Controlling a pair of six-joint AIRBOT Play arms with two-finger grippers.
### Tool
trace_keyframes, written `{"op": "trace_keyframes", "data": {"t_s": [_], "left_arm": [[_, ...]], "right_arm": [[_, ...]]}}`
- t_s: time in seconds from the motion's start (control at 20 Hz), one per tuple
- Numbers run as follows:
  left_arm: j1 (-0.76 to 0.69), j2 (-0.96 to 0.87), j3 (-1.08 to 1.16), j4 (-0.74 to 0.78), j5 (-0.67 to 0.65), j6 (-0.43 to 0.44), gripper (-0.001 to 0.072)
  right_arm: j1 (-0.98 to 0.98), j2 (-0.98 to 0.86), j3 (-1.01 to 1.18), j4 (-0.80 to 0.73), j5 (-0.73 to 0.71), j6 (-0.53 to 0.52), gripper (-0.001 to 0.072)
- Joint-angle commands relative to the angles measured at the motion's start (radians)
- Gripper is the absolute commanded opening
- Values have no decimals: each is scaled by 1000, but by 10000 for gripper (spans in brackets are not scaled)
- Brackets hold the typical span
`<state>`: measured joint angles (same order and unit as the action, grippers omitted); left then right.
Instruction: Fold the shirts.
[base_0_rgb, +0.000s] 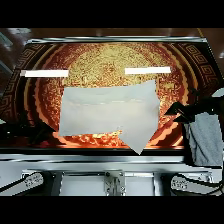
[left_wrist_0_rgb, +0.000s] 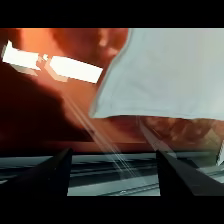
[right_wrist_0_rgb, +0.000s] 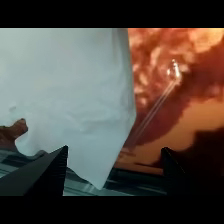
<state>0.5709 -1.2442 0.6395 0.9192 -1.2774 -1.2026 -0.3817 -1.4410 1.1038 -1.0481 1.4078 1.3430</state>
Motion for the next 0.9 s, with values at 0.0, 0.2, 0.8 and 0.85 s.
{"op": "trace_keyframes", "data": {"t_s": [0.0,0.2,0.8,0.85], "left_arm": [[-9,-8,-72,-71,101,43,603],[-82,-61,-72,-108,178,43,600],[-249,-90,-72,-232,330,130,33],[-249,-87,-72,-232,316,141,33]], "right_arm": [[25,9,-64,55,-48,-16,685],[70,9,-64,54,-58,-17,685],[76,9,-207,7,-122,-9,685],[76,9,-240,54,-175,-9,685]]}}
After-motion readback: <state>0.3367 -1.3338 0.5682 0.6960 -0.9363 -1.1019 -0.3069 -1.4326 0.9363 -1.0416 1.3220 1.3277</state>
